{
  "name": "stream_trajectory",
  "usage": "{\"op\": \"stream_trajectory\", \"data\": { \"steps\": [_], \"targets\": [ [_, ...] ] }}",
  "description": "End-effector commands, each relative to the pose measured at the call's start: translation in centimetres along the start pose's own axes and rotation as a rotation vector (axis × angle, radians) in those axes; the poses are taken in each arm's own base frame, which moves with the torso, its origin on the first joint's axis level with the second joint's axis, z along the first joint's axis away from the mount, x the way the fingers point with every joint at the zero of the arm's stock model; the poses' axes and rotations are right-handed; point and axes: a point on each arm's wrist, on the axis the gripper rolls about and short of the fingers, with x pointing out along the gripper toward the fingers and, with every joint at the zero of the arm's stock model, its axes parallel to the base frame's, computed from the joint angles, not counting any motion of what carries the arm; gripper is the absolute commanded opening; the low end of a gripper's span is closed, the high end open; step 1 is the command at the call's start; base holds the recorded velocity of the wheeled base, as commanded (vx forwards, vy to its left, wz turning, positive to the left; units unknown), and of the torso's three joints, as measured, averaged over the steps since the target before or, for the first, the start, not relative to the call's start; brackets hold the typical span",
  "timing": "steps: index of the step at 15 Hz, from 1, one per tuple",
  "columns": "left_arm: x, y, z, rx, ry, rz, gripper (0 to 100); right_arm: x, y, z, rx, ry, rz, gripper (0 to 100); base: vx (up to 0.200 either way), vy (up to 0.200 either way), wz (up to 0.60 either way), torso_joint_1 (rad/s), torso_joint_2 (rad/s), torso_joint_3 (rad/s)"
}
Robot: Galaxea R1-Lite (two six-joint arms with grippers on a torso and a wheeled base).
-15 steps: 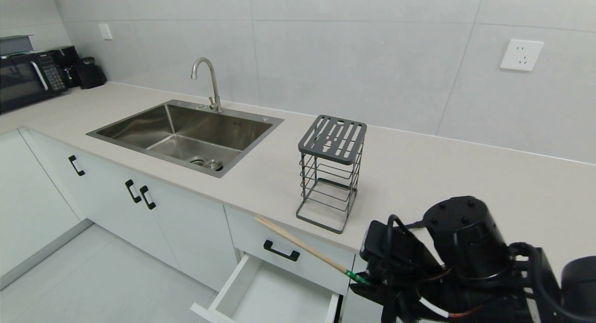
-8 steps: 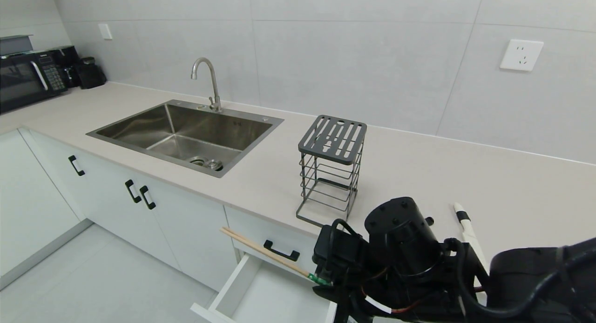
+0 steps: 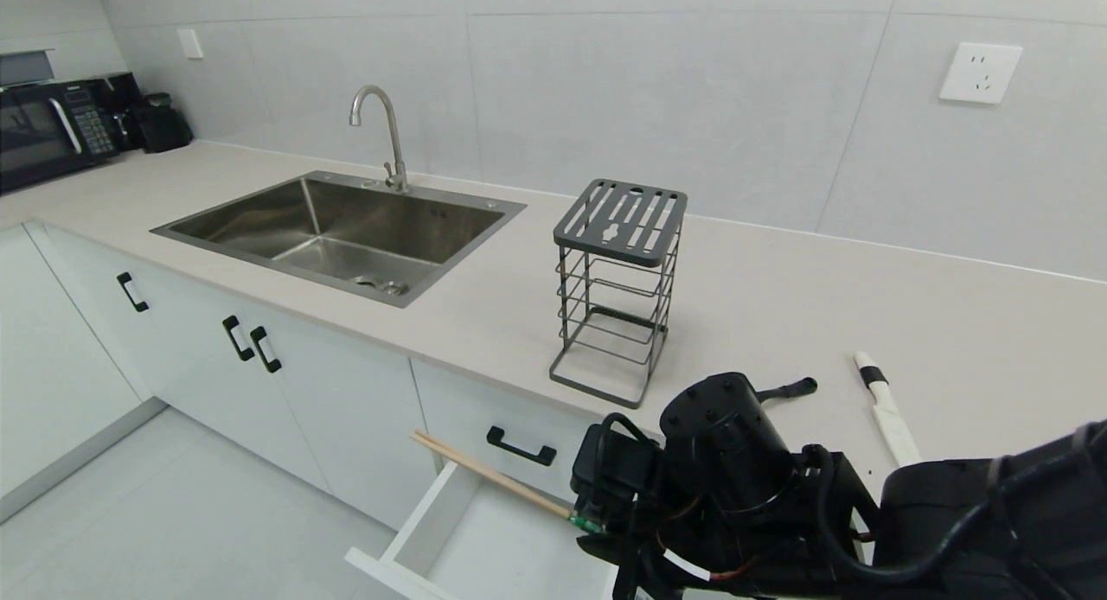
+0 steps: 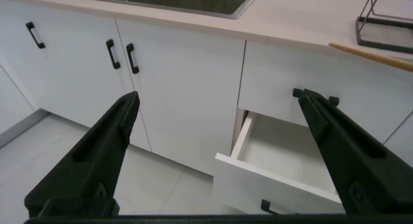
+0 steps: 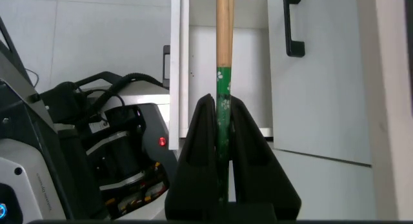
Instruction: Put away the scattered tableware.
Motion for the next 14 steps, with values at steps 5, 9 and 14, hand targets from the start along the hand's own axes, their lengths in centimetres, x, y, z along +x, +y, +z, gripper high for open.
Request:
{"op": "stream_trajectory", "data": {
  "steps": [5,9,14],
  "targets": [
    [0.0,0.0,0.0,0.000,-0.002,0.000,100,0.6,0.0,0.7,0.017,-0.014,-0.003,0,0.000,0.000,0.00,-0.205,0.39,0.193],
    [0.0,0.0,0.0,0.000,-0.002,0.000,100,1.2,-0.1,1.1,0.022,0.020,-0.114,0,0.000,0.000,0.00,-0.256,0.49,0.231],
    [0.0,0.0,0.0,0.000,-0.002,-0.001,100,1.6,0.0,1.5,0.012,0.034,-0.132,0,0.000,0.000,0.00,-0.253,0.48,0.229]
  ]
}}
